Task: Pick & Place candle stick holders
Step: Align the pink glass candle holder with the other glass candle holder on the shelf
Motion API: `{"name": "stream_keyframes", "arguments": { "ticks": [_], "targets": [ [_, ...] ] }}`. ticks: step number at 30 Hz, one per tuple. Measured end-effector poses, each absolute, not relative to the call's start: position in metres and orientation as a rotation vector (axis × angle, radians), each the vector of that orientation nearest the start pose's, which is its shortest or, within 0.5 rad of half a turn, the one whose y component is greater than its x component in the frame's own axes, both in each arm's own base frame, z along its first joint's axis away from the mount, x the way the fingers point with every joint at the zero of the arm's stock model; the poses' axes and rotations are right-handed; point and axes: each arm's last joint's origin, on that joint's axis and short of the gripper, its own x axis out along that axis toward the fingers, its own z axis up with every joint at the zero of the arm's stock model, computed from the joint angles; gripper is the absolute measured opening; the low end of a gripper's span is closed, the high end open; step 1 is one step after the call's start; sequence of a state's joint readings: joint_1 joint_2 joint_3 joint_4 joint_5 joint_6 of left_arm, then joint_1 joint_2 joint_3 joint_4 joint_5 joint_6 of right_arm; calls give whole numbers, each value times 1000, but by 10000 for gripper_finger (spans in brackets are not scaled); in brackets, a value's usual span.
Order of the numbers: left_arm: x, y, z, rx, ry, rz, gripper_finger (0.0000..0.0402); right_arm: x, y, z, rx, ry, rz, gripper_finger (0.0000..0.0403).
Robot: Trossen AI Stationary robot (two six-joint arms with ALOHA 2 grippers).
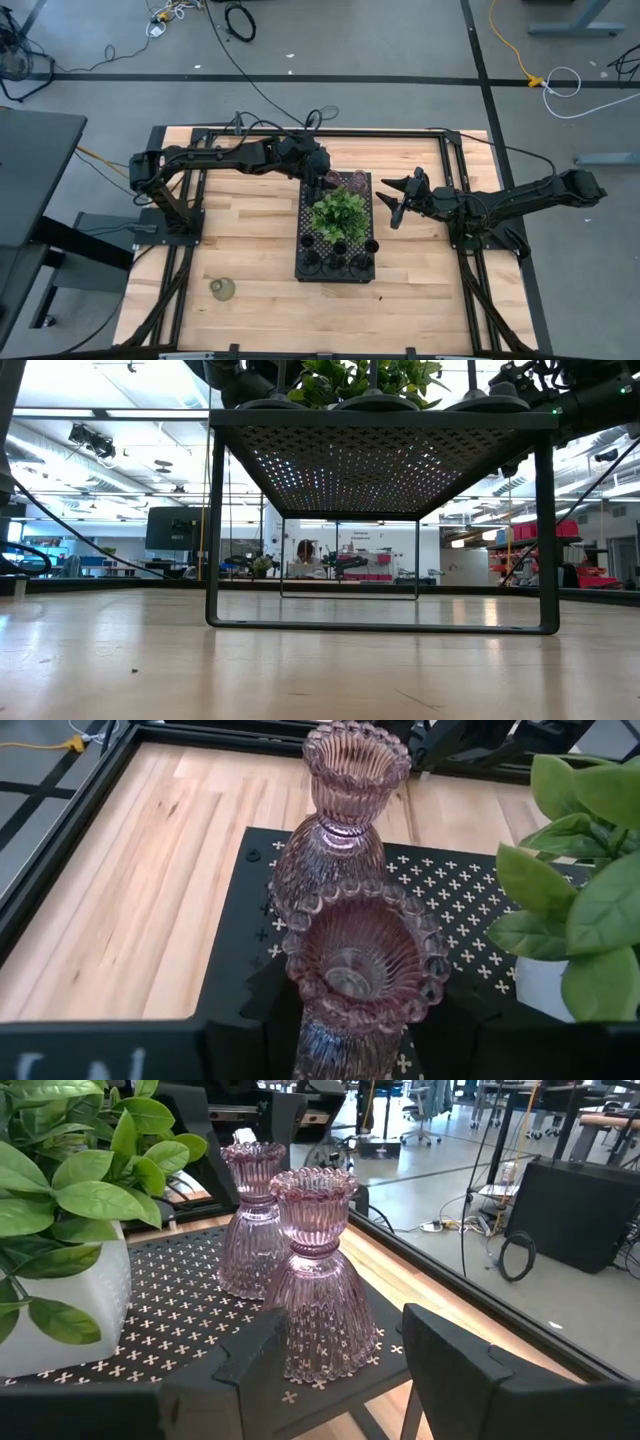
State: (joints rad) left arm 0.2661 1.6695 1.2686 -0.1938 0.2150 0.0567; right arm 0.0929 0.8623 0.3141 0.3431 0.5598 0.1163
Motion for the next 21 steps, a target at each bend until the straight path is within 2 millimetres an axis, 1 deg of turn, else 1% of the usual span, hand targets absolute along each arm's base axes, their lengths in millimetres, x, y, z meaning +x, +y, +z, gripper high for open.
{"name": "stream_keyframes", "arguments": {
  "ticks": [7,15,21],
  "targets": [
    [361,92,274,-99,583,37,161,180,1,209,48,169,-476,201],
    [352,90,281,-112,607,38,161,180,1,208,48,170,-476,201],
    [351,89,285,-108,589,39,162,179,1,208,49,171,-476,201]
  ]
}}
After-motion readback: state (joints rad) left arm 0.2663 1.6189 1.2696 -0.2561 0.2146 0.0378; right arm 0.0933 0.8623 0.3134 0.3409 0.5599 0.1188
